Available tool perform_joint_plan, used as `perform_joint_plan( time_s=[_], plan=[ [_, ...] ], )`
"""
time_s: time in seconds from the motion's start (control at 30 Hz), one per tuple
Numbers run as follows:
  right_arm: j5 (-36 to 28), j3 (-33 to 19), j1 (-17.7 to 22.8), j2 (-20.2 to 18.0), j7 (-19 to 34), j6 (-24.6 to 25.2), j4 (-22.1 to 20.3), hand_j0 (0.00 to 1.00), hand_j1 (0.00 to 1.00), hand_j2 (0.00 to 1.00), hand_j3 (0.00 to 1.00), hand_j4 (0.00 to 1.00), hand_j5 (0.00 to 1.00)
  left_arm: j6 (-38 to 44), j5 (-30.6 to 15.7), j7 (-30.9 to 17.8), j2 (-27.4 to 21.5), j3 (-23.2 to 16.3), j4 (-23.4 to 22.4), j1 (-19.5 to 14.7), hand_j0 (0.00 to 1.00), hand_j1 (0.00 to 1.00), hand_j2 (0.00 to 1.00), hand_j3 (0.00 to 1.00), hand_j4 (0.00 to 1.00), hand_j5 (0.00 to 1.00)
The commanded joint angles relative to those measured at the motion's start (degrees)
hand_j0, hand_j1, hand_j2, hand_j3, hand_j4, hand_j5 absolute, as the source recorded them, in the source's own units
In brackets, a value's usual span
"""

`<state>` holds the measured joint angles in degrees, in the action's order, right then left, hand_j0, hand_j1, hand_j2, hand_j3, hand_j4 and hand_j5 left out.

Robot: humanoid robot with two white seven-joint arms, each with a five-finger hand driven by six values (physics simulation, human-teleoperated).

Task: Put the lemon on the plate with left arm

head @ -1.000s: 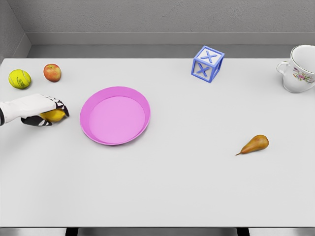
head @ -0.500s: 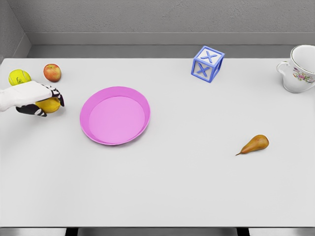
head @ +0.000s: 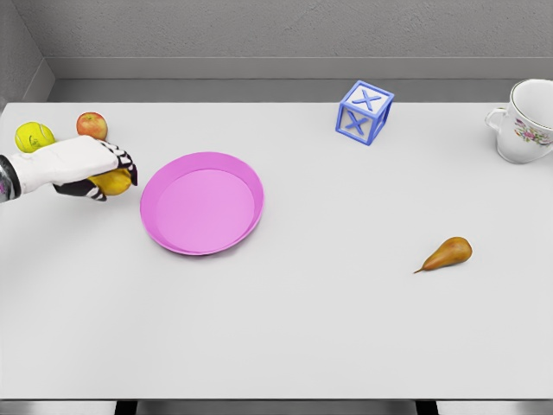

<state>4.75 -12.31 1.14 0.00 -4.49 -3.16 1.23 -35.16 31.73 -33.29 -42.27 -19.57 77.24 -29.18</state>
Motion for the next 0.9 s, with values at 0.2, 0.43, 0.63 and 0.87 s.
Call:
perform_joint_plan(
  time_s=[0.2, 0.43, 0.63, 0.87],
  plan=[
    [-0.01, 0.00, 0.00, 0.00, 0.00, 0.00, 0.00, 1.00, 1.00, 1.00, 1.00, 1.00, 1.00, 0.16, -0.17, -1.42, 3.25, -0.29, 3.79, -0.26, 0.52, 0.52, 0.52, 0.52, 0.52, 0.52],
    [-0.01, 0.00, 0.00, 0.00, 0.00, 0.00, 0.00, 1.00, 1.00, 1.00, 1.00, 1.00, 1.00, 0.16, 0.18, -1.71, 7.11, -1.61, 5.99, -0.35, 0.52, 0.52, 0.52, 0.52, 0.52, 0.52],
    [-0.01, 0.00, 0.00, 0.00, 0.00, 0.00, 0.00, 1.00, 1.00, 1.00, 1.00, 1.00, 1.00, 0.16, 0.27, -1.71, 9.93, -2.84, 7.13, -0.44, 0.54, 0.54, 0.54, 0.54, 0.54, 0.54],
    [-0.01, 0.00, 0.00, 0.00, 0.00, 0.00, 0.00, 1.00, 1.00, 1.00, 1.00, 1.00, 1.00, 0.16, -0.79, -1.71, 8.79, -1.00, 7.31, -1.76, 1.00, 1.00, 1.00, 1.00, 1.00, 1.00]
  ],
)
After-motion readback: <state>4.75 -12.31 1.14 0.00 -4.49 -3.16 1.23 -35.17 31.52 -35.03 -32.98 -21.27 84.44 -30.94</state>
